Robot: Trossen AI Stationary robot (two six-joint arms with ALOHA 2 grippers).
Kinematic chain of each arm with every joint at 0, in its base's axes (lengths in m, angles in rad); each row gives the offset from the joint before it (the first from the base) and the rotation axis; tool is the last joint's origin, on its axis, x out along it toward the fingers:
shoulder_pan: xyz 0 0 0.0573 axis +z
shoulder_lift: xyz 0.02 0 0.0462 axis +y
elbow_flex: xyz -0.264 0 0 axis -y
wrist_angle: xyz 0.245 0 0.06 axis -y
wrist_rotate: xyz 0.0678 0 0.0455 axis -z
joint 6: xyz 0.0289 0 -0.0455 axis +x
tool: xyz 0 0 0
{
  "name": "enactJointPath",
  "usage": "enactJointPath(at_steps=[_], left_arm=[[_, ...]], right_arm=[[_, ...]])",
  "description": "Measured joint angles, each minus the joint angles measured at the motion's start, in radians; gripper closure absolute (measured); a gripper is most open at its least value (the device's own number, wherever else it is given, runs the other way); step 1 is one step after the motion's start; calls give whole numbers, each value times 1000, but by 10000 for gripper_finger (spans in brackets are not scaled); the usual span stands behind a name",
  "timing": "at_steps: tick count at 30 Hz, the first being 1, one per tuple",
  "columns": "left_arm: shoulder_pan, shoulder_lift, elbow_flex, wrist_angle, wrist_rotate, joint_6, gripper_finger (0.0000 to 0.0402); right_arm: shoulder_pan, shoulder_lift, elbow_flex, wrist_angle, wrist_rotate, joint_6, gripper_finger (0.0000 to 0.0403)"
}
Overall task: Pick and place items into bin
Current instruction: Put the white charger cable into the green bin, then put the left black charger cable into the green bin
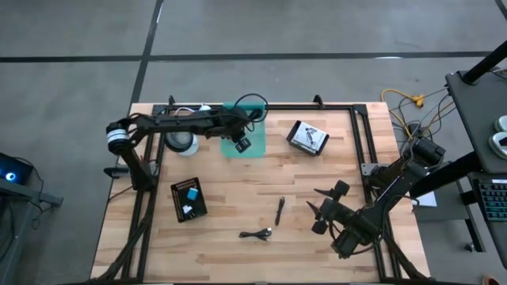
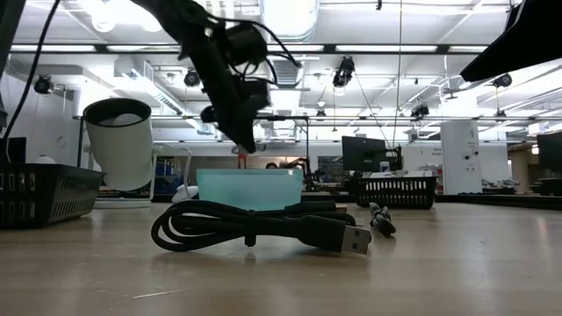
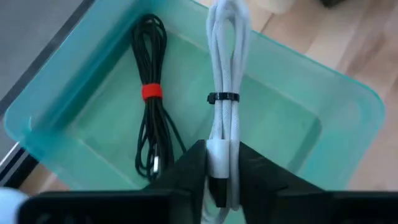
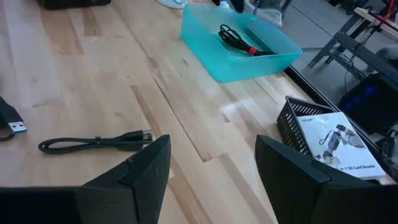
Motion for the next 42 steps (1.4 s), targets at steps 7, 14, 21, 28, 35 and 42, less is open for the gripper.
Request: enactJointPath(at_steps=[7,14,21,28,35,42], left_arm=[[14,26,0,8,-3,108,235],[-34,-15,35,10,3,130,169],[-169,-63,46,35,119,202,163],[-392,-81,41,34,150,243,162],[-621,-72,39,38,150,224,162],[-793,-72,-5,195,147,89,162]], right_arm=[[-1,0,0,2,1,0,184],[-1,0,0,2,1,0,184],[-4,0,0,4,0,0,184],[-6,0,0,6,1,0,184],[-7,0,0,8,1,0,184],[-8,0,0,22,0,0,184]])
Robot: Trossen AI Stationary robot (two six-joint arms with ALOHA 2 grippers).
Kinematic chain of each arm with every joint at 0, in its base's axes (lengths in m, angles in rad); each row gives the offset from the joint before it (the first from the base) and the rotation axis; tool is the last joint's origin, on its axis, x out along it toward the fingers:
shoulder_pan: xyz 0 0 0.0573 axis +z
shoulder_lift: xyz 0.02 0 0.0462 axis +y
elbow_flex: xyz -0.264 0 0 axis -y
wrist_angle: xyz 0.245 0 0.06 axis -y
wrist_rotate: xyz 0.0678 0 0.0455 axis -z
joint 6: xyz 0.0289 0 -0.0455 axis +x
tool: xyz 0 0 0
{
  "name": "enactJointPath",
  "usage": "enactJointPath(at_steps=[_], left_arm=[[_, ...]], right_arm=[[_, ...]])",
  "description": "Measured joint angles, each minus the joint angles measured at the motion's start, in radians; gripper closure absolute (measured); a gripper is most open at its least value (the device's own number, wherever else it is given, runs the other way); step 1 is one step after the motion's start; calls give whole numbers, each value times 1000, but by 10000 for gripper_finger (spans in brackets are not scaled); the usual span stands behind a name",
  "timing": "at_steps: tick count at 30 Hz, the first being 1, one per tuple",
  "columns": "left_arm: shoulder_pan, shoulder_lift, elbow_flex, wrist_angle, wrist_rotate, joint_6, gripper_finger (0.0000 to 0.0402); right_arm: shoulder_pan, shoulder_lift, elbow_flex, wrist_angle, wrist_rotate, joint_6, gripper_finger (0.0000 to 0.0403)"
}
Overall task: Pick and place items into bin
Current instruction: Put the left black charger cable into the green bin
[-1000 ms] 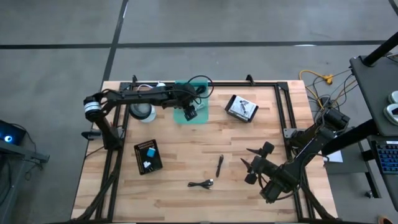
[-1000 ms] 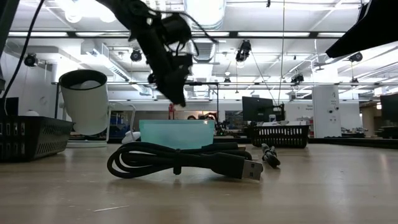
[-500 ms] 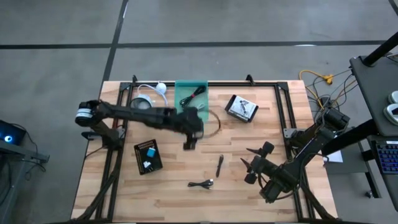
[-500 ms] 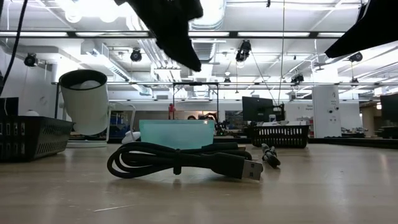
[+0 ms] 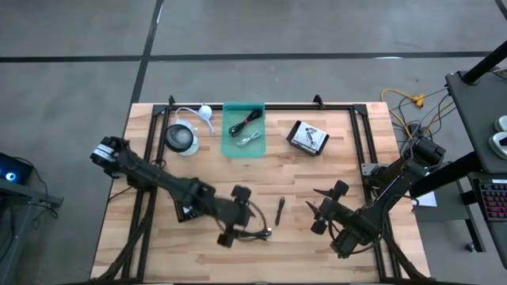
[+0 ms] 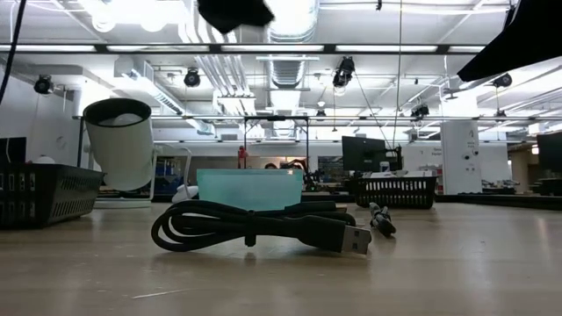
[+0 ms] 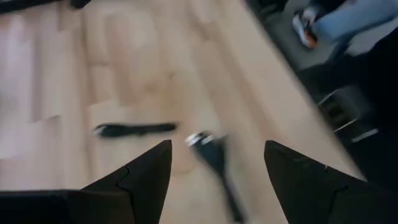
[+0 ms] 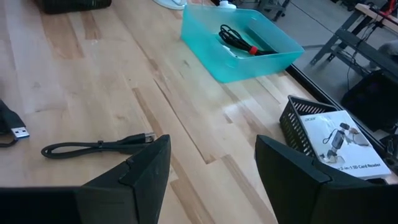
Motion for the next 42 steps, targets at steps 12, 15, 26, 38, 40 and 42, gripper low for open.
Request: enactJointPath(at_steps=[12,15,26,38,40,42], left_arm=[[-94,177,-3,51,-6,-194,162],[-93,234,-3,50,-6,-198,162],[-60,347,-3,29,-18,-249,162],[-37,352,-1,4,-1,-161,234],[-37,349,6,-19,3,-116,267],[-35,348,10,-29,7,-78,306]], right_arm=[[0,1,-12,7,-1,23,184],[0,1,-13,8,-1,23,184],[0,1,-13,8,-1,23,184],[0,1,-15,8,-2,23,184],[0,1,-15,8,-2,23,184],[0,1,-15,8,-3,23,184]])
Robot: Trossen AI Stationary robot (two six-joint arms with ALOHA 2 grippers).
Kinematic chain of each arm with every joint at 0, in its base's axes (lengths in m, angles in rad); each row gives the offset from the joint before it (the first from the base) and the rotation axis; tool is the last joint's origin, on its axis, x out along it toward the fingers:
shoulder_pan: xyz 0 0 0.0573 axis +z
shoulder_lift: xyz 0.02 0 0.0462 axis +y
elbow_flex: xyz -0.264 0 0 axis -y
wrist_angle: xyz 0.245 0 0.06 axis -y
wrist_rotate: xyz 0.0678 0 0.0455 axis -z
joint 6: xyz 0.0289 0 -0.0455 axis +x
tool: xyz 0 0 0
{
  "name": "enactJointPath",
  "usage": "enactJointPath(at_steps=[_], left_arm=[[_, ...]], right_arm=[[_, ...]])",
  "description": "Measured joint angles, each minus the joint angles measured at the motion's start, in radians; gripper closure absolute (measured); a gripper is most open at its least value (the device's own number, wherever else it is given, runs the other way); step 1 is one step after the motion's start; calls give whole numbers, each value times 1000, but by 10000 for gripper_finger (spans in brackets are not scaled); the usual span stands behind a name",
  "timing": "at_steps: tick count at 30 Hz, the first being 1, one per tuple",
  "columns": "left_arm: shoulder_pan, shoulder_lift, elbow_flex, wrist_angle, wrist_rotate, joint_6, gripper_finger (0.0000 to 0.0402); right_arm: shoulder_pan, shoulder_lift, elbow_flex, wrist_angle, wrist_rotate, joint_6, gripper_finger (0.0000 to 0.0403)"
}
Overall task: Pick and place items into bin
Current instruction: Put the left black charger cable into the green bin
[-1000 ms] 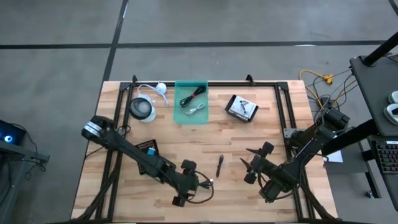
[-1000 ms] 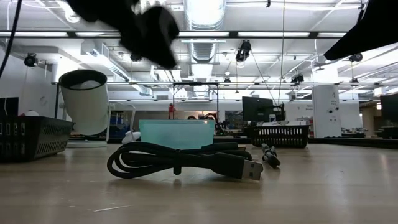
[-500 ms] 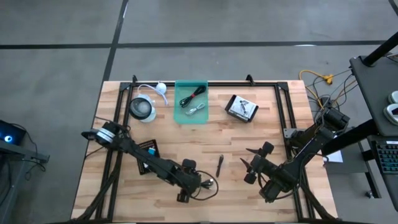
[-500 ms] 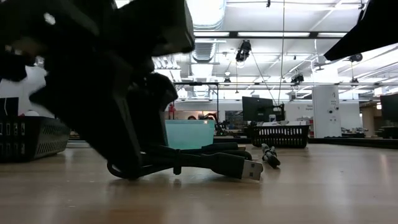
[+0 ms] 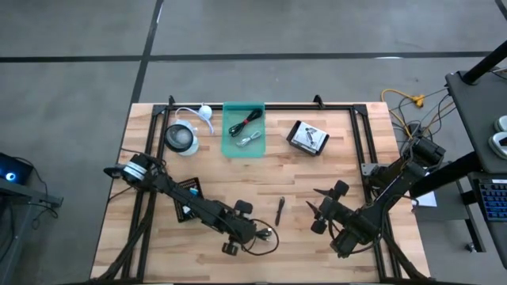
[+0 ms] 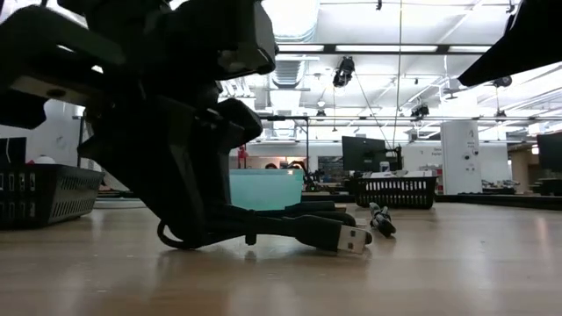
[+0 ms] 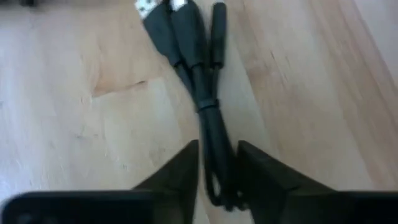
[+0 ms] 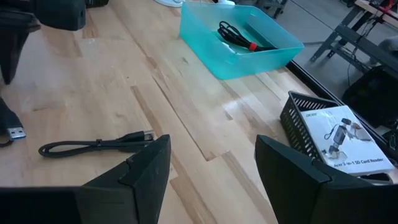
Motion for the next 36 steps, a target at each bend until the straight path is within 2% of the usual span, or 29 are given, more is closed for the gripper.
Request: enactJointPath(at_steps=[3,5,13,19,28,36], left_arm=[[7,-1,13,-51,5,46,369],[17,-10,36,-130,4,79,389],[89,-160,80,-278,-182,231,392],[253,-289,70,-283,-318,309,394],[559,-333,67,-286,-320,309,395],[734,-327,66,-300,-264,348,396]], right_arm=[[0,0,0,0,0,0,184],[0,0,0,0,-2,0,184],[0,0,-1,1,-2,1,184],[0,0,-3,6,-3,1,184],[0,-1,-12,11,-4,1,184],[0,-1,-12,11,-7,-5,184]])
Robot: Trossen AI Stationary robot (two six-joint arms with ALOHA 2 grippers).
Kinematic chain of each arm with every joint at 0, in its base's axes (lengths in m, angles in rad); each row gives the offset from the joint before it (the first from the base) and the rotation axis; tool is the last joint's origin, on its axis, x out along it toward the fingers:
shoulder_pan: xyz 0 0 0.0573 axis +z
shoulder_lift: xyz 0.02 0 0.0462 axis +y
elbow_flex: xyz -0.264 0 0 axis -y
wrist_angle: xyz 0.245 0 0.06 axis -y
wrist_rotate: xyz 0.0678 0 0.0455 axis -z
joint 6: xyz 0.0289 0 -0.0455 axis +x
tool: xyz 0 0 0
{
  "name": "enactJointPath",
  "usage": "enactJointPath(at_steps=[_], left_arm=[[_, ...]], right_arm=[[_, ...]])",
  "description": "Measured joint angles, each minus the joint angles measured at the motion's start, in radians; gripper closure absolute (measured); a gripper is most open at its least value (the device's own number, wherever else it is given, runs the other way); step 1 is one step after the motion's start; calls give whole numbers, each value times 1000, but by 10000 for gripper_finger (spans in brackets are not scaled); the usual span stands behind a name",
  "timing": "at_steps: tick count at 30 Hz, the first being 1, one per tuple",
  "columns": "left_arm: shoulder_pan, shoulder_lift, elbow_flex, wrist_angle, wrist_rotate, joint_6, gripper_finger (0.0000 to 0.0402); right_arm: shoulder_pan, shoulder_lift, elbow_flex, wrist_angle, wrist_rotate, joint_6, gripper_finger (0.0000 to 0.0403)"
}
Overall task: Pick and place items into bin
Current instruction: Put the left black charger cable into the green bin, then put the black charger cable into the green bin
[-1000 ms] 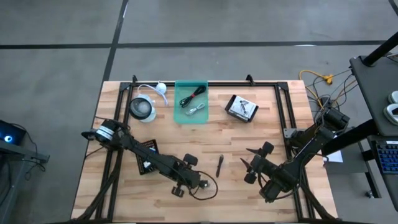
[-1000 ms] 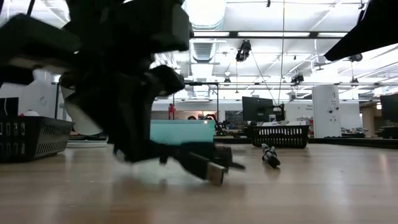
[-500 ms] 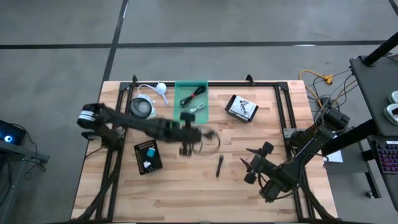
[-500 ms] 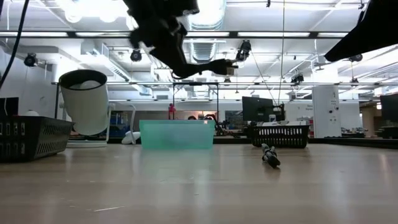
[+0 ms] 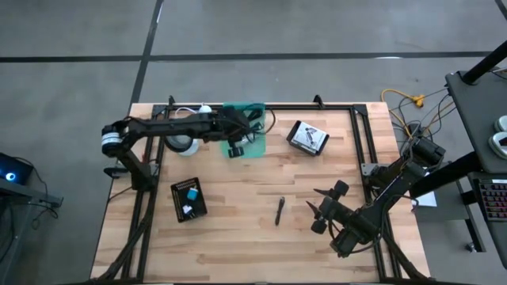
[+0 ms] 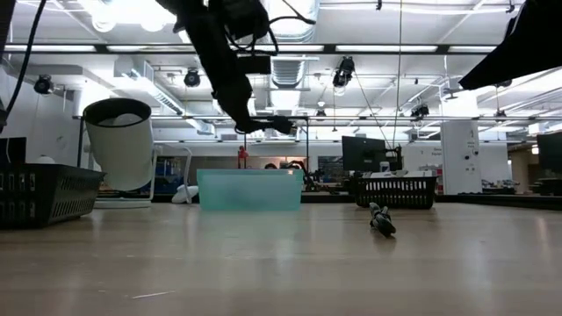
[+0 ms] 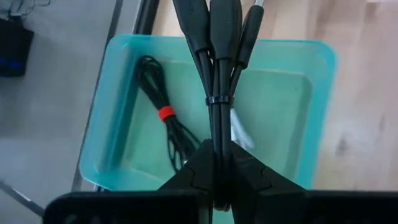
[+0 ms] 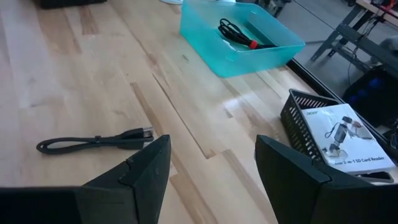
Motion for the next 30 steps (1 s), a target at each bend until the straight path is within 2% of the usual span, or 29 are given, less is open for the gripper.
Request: enactJointPath(at_steps=[5,14,16,18,22,24,26,30], left_arm=[[51,0,0,10,7,-3,383],[72,0,0,50,-28,-50,289],[66,0,0,69,-21,-108,268],[55,0,2,79,61,-194,251],[16,0,1,157,391,-295,228],[-19,5,-7,224,518,-349,222],[-71,17,-20,310,571,-386,220],[-186,49,-44,431,575,-399,219]], right_arm=[[0,0,0,1,0,-15,184],[0,0,0,3,0,-18,184],[0,0,0,3,0,-18,184],[0,0,0,4,0,-19,184],[0,0,0,4,0,-22,184],[0,0,0,4,0,-21,184],[0,0,0,6,0,-21,184],[0,0,0,6,0,0,184]])
